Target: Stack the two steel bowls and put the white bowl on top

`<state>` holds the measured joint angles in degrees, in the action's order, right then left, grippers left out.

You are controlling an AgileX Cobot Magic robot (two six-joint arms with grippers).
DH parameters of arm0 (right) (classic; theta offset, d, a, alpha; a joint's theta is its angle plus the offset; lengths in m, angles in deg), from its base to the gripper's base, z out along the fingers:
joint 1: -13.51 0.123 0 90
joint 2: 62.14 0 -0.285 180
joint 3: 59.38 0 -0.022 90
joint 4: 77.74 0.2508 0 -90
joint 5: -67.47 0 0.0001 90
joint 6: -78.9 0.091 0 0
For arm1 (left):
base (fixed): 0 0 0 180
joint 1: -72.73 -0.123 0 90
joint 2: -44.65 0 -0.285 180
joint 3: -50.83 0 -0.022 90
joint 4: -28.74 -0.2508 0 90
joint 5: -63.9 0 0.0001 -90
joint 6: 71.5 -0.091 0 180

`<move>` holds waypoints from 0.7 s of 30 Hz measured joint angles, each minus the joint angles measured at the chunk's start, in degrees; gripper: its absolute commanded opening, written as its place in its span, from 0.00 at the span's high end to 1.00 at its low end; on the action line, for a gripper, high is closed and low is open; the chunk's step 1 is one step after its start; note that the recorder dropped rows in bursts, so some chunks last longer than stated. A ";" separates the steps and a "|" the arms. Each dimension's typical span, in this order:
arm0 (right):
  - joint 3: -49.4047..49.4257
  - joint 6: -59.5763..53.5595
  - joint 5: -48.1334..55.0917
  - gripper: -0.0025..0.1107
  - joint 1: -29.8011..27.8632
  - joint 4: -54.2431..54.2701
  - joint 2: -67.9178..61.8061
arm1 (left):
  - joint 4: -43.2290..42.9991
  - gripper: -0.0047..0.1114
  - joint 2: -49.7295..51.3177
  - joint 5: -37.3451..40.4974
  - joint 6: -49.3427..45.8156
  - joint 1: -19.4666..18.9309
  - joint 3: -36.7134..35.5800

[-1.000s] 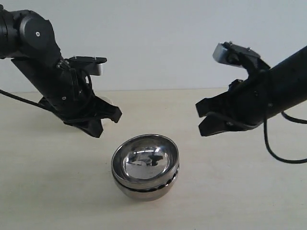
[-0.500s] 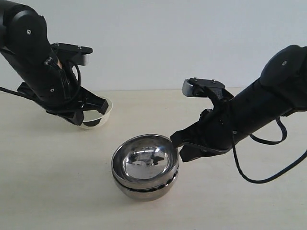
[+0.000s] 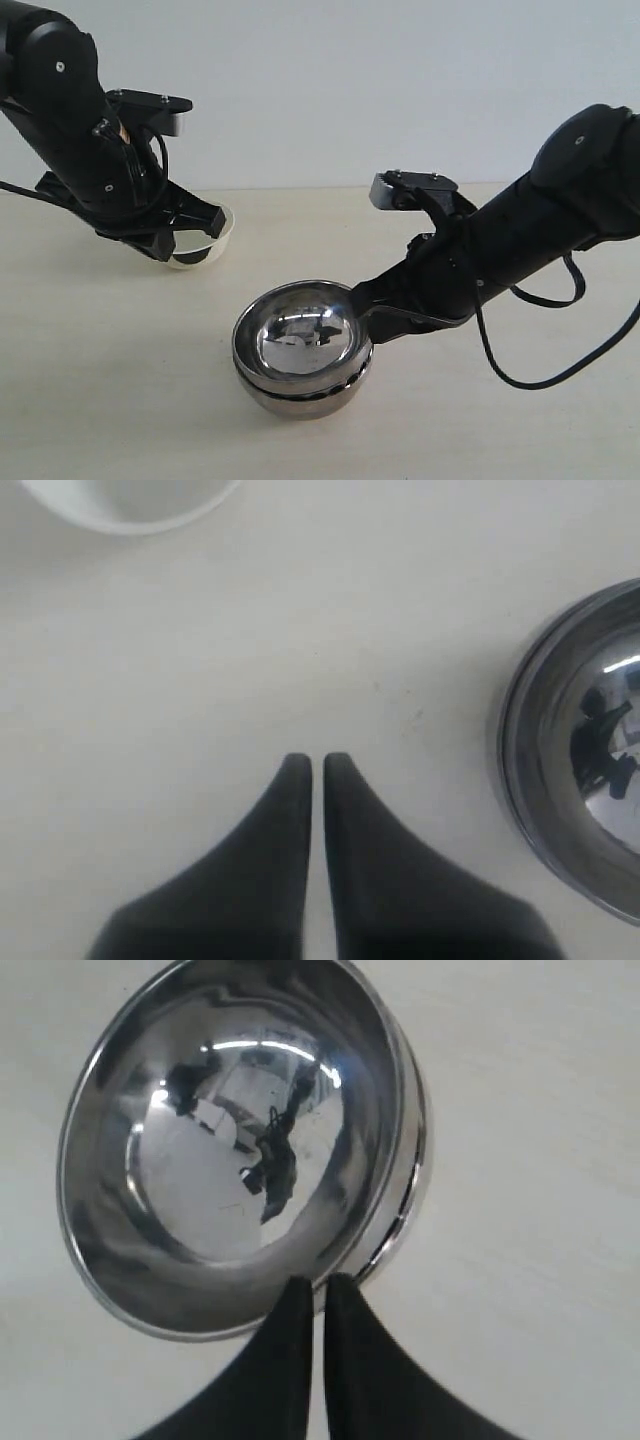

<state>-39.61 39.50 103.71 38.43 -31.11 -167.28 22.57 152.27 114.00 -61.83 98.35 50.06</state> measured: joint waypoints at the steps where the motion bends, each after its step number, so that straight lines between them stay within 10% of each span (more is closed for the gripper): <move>1: 0.00 -0.14 -0.52 0.98 0.47 0.00 0.00 | 0.00 0.93 0.00 -0.11 0.12 0.00 0.00; 21: 0.00 -0.51 -3.72 0.98 3.59 -0.32 -1.81 | 0.11 0.93 0.00 -0.22 0.34 0.00 0.00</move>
<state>-39.61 38.99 99.99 42.02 -31.43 -169.08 22.68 152.27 113.78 -61.50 98.35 50.06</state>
